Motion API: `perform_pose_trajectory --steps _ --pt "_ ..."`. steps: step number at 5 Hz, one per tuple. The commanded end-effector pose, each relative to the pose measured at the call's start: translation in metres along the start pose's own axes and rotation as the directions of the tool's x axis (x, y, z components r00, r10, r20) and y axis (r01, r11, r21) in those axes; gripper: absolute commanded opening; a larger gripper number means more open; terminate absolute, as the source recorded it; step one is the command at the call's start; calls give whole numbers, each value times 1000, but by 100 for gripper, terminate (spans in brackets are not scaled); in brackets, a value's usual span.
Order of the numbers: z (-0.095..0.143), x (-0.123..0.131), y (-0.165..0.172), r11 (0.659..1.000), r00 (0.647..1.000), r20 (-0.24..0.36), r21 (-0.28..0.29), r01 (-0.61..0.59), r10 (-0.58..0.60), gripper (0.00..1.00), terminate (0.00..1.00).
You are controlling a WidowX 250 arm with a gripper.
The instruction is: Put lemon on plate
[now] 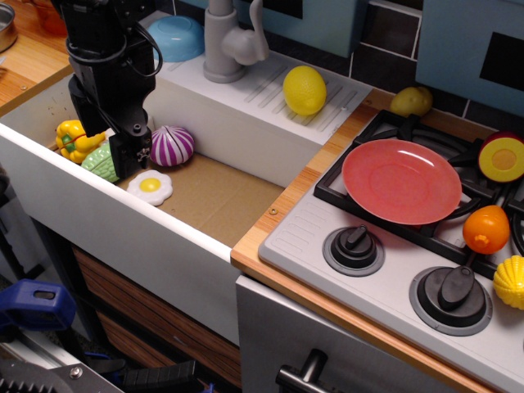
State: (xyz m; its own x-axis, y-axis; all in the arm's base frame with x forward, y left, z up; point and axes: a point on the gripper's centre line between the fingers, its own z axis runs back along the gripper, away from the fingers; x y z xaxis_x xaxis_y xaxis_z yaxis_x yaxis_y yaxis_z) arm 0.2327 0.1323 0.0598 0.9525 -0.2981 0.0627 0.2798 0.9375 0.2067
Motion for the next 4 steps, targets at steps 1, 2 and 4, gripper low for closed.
perform_pose_trajectory --steps 1,2,4 --pt "0 0 0 1000 1000 0 0 0 0 100 0" --pt "11 30 -10 991 992 15 39 -128 127 100 0" --pt "47 95 -16 922 918 110 30 -387 381 100 0"
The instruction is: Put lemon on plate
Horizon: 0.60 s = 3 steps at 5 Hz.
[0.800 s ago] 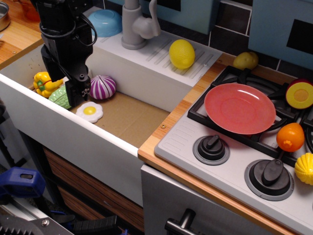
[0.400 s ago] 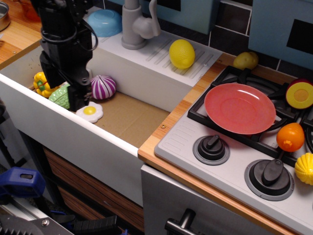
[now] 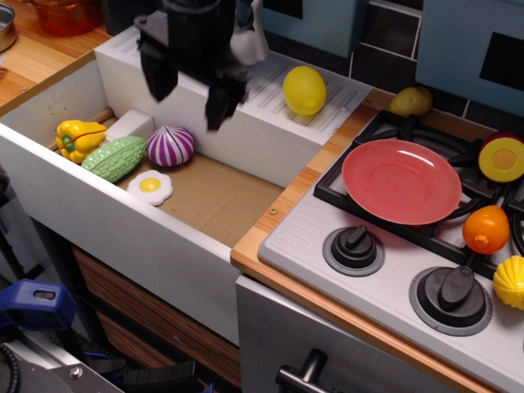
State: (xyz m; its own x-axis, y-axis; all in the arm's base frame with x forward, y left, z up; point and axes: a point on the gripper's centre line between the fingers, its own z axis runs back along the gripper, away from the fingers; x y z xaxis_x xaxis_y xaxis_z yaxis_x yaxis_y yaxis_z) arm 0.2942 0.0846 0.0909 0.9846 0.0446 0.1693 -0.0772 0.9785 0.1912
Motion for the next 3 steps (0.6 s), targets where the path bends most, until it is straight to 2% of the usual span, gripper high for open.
perform_pose_trajectory --steps 1,2,3 --pt "14 48 -17 992 980 154 -7 -128 128 100 0" --pt "0 72 -25 989 965 218 -52 -136 144 100 0" --pt "-8 89 -32 990 958 254 -81 -115 132 100 0"
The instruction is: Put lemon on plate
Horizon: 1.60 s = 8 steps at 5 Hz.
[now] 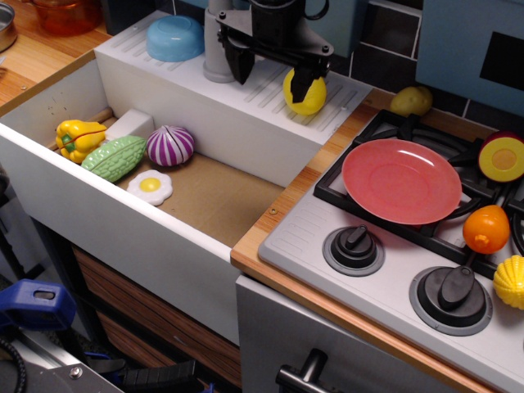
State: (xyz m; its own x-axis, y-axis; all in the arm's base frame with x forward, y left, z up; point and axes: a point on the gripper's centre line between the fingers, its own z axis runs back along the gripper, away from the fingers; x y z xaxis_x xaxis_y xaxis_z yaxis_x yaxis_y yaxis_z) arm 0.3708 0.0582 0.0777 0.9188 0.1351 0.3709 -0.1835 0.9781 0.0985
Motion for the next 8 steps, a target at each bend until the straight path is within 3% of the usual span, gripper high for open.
perform_pose_trajectory --steps 1,2,4,6,7,8 --pt "3 34 -8 999 997 83 -34 -5 8 100 0" --pt "-5 43 -14 998 993 113 -57 -4 11 100 0" --pt "-23 60 -20 1000 984 178 -16 -6 9 100 0" --pt "-46 61 -14 1000 987 161 -27 -12 16 100 0" --pt "-55 56 -8 997 992 123 -76 5 4 100 0" --pt "-59 50 -7 996 994 111 -86 -1 10 100 0"
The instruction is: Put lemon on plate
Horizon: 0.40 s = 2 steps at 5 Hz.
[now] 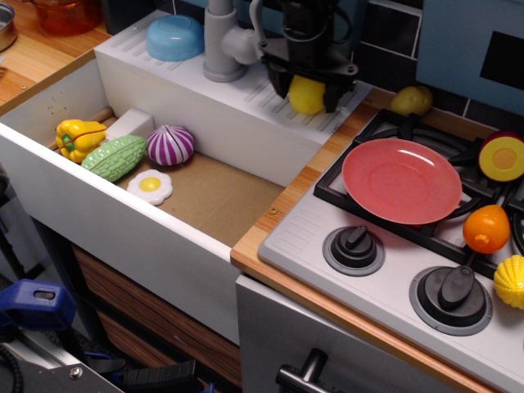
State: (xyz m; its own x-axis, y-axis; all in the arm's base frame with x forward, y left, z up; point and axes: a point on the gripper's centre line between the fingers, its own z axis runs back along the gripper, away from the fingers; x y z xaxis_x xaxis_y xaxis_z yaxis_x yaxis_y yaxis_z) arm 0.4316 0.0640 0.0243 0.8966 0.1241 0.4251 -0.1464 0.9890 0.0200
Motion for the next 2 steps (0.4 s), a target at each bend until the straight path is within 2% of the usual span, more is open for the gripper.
perform_pose_trajectory --steps 1,2 --pt "24 13 2 1000 999 39 9 2 -3 0 0" --pt "66 3 -11 996 1000 -4 83 26 -25 0 0"
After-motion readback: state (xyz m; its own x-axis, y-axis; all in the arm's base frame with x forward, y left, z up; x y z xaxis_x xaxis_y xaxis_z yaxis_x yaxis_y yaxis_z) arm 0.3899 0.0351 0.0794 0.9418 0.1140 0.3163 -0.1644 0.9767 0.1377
